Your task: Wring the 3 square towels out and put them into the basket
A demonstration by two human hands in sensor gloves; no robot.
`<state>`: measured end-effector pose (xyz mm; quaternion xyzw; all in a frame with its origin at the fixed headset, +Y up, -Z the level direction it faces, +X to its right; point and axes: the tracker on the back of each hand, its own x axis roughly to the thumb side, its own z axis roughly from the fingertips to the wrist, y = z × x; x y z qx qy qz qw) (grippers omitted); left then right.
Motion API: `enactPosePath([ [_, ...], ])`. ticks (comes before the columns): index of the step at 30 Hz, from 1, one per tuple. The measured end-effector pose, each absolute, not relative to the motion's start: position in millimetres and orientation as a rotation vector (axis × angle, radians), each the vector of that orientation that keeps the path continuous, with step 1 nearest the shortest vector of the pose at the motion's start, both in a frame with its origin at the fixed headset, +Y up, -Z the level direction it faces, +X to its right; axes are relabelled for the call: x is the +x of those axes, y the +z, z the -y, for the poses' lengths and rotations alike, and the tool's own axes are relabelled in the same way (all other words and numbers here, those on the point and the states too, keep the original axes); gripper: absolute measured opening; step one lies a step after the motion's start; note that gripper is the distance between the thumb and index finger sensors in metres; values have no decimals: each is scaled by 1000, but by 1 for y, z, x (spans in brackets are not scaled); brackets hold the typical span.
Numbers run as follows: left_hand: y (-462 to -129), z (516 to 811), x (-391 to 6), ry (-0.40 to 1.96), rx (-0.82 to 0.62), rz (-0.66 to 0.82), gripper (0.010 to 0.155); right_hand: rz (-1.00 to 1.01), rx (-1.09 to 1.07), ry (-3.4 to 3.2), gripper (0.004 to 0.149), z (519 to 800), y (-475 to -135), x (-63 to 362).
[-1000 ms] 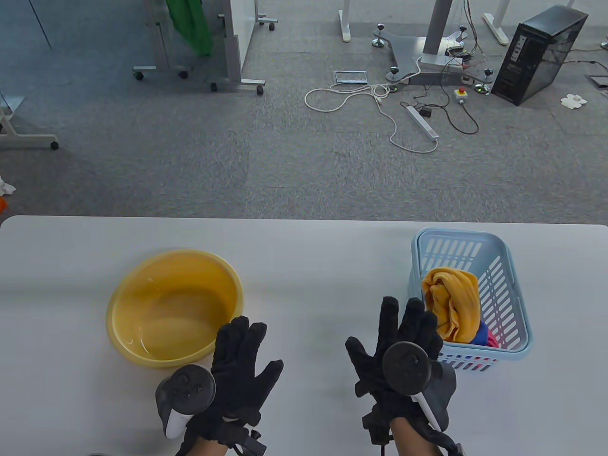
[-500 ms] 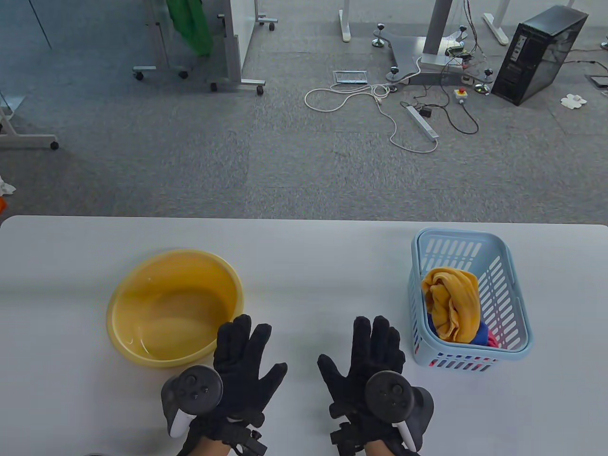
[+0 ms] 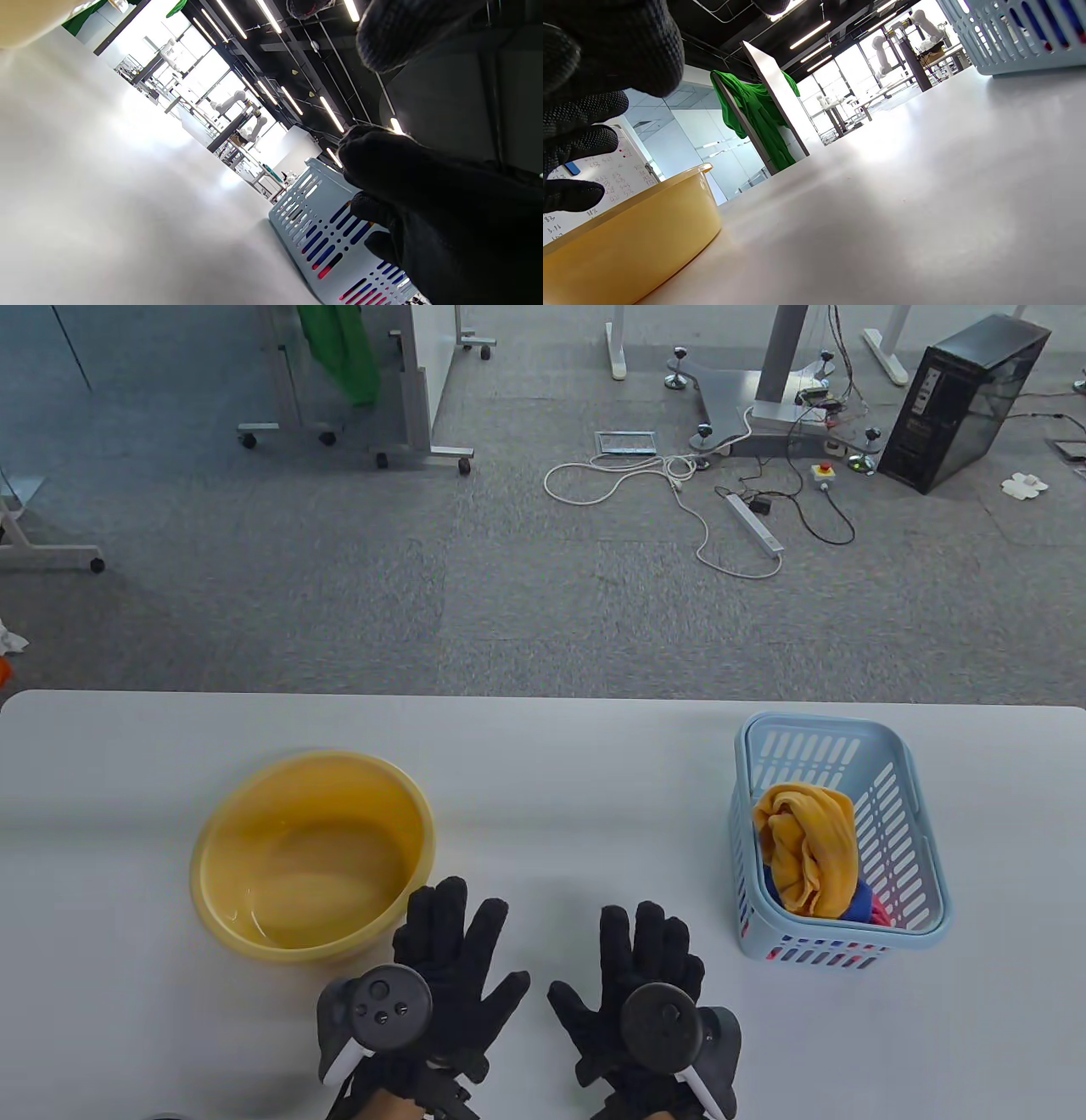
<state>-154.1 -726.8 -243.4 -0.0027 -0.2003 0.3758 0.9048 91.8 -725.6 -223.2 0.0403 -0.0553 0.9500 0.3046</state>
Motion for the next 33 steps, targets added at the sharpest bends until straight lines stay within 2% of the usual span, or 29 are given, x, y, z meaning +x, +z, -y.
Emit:
enactPosePath([
  [9,-243,725,-155,783,36,434,75,195,153,2563,102,724,-222,92],
  [14,-243,725,-150,710,8,424,76,199,166,2669,104,722,-222,90],
  [33,-242,727,-153,725,-1,382,76,147,105,2636,101,728,-224,97],
])
